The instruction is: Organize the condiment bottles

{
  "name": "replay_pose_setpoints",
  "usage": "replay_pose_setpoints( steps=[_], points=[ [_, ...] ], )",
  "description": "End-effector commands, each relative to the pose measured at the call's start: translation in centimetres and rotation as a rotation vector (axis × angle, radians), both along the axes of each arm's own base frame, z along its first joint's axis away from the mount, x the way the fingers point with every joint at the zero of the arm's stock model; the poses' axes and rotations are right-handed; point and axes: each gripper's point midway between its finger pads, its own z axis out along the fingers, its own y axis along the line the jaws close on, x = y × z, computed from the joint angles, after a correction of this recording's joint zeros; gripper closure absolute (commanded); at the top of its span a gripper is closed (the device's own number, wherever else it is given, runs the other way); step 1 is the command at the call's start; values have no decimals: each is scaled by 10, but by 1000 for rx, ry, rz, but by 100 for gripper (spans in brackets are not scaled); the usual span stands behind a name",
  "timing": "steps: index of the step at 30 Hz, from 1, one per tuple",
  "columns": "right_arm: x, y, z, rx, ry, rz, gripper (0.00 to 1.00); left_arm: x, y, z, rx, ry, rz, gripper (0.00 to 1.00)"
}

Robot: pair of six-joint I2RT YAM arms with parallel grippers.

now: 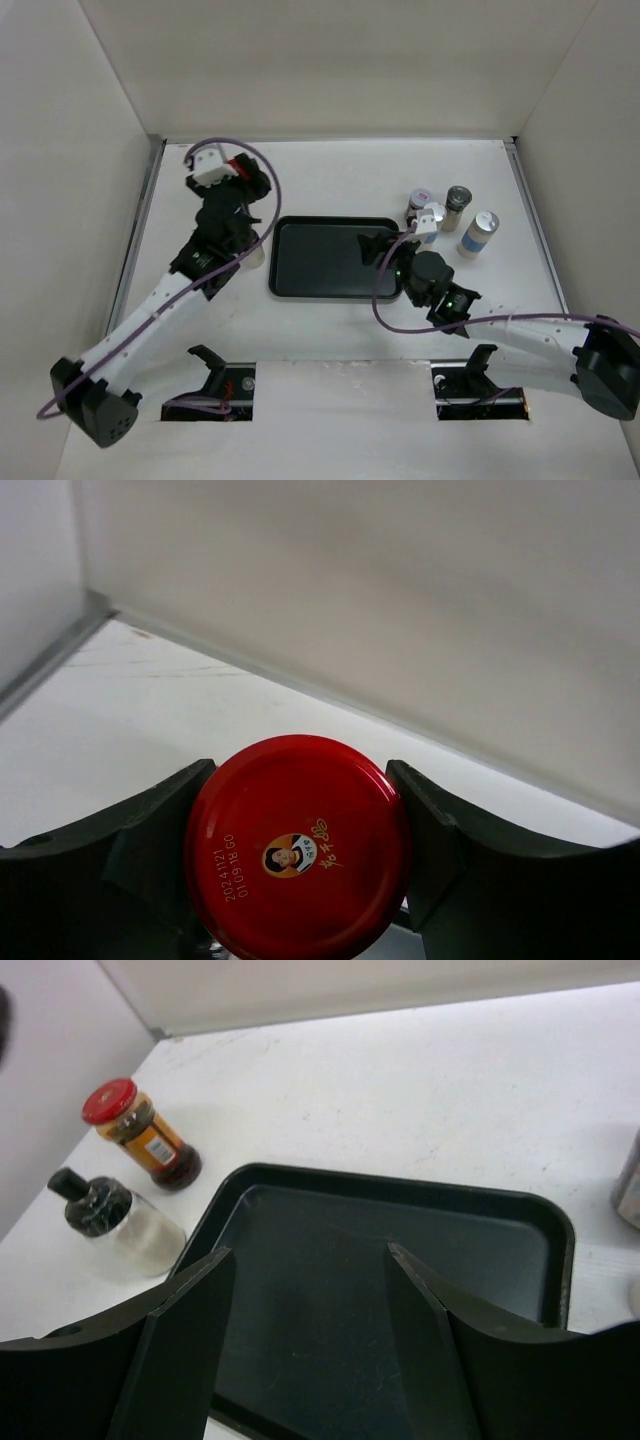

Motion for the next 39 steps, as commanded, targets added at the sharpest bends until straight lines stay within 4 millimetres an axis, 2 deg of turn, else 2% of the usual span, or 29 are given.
replay_pose_setpoints(
  steps=[1,4,6,9,19,22,24,27,30,32,35,39],
  points=[
    [4,-14,19,90,-37,-46,33,21,-67,16,-38,-76,-158,65],
    [8,-30,21,112,-43,-96,33,37,-110,-17,-11,-16,-223,65],
    [10,-40,21,130,-40,-127,33,43,-125,-36,-4,10,-242,65],
    [10,-44,23,142,-40,-136,33,49,-137,-61,-10,25,-269,65],
    [16,-46,15,139,-24,-150,32,67,-134,-161,66,178,-255,65],
    [17,-45,14,130,-20,-149,31,67,-130,-183,89,212,-240,62],
    [17,-47,14,128,-21,-155,27,67,-128,-193,94,219,-231,57],
    [19,-53,14,132,-23,-174,21,65,-126,-199,101,226,-223,47],
    [19,-55,18,125,-33,-179,15,57,-125,-196,94,211,-218,23],
    [21,-62,22,119,-38,-201,11,51,-123,-181,79,176,-212,11],
    [24,-71,27,106,-31,-235,7,41,-118,-154,45,112,-214,0],
    [32,-95,33,61,-12,-346,4,32,-106,-106,-16,2,-231,0]
  ],
)
